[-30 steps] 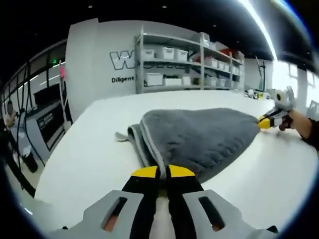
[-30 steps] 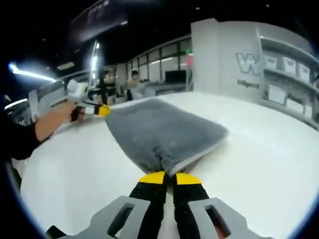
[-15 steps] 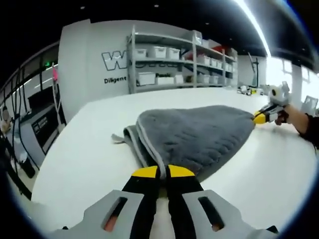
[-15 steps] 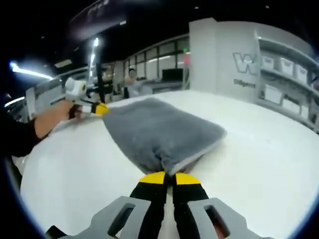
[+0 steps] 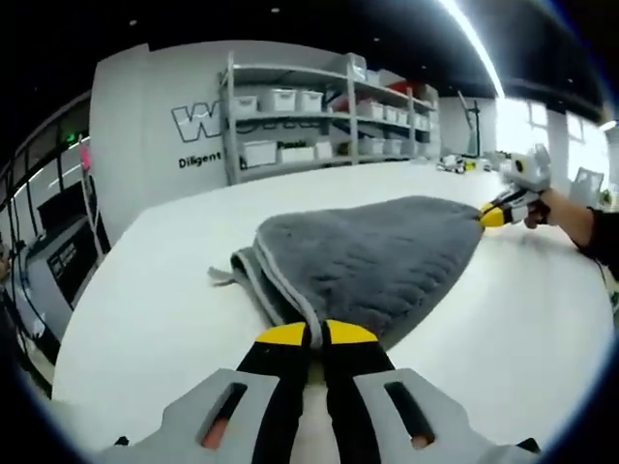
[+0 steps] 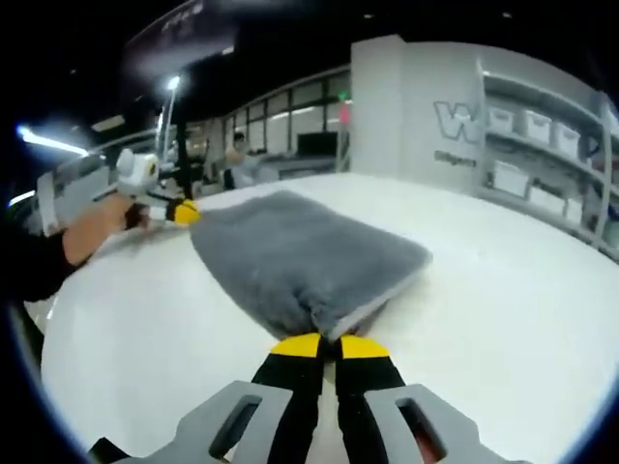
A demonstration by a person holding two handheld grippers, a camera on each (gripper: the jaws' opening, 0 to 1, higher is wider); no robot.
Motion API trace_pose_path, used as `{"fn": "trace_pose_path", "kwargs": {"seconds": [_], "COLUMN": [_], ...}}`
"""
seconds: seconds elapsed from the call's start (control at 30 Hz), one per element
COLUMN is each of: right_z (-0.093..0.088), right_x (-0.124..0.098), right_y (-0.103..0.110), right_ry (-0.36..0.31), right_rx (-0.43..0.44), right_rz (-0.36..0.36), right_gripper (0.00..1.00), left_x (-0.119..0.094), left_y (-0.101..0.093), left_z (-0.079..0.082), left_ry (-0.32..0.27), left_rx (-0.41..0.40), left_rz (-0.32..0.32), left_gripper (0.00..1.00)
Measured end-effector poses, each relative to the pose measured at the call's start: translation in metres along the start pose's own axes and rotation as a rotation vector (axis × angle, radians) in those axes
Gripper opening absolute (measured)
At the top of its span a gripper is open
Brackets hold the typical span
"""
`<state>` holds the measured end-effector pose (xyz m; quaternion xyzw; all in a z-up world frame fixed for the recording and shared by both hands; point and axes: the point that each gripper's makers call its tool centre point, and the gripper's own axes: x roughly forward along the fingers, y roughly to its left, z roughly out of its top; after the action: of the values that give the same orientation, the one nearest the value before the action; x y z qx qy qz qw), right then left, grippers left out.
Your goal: Open the folded towel by lifting each exposed corner and separating the folded layers until the towel lies flat within the target outline without major curled edges
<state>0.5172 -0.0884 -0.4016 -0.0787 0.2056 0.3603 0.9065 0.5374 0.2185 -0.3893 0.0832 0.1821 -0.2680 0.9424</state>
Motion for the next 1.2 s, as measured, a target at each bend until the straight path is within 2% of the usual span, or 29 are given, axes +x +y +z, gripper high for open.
{"fn": "trace_pose_path", "kwargs": {"seconds": [0.33, 0.4, 0.43, 0.5, 0.83, 0.9, 1.0, 1.07, 1.2], "right_z": [-0.002, -0.004, -0.005, -0.007, -0.014, -0.014, -0.017, -0.018, -0.019], "right_x": [-0.013, -0.015, -0.016, -0.017, -0.027, -0.030, -0.033, -0.035, -0.038], "right_y": [0.004, 0.001, 0.000, -0.001, 0.006, 0.003, -0.001, -0.004, -0.005], "right_ry": [-0.001, 0.002, 0.004, 0.007, 0.017, 0.021, 0.037, 0.041, 0.045], "right_rx": [0.010, 0.020, 0.024, 0.035, 0.041, 0.044, 0.056, 0.067, 0.079], "right_rz": [0.006, 0.000, -0.003, -0.003, -0.018, -0.028, -0.043, -0.051, -0.060], "right_gripper": [0.00, 0.00, 0.00, 0.00, 0.00, 0.00, 0.00, 0.00, 0.00], "left_x": [-0.003, -0.003, -0.004, -0.004, -0.012, -0.015, -0.020, -0.023, -0.029], "left_y": [-0.012, -0.016, -0.021, -0.024, -0.035, -0.042, -0.054, -0.063, -0.071], "left_z": [0.000, 0.000, -0.003, -0.001, -0.003, -0.004, -0.004, -0.006, -0.011], "left_ry": [0.003, 0.007, 0.034, 0.028, 0.046, 0.061, 0.087, 0.099, 0.107], "left_rx": [-0.014, 0.004, 0.028, 0.039, -0.011, 0.010, 0.106, 0.135, 0.141], "left_rz": [-0.021, -0.027, -0.040, -0.039, -0.053, -0.057, -0.054, -0.057, -0.072], "left_gripper": [0.04, 0.03, 0.03, 0.03, 0.03, 0.03, 0.03, 0.03, 0.03]}}
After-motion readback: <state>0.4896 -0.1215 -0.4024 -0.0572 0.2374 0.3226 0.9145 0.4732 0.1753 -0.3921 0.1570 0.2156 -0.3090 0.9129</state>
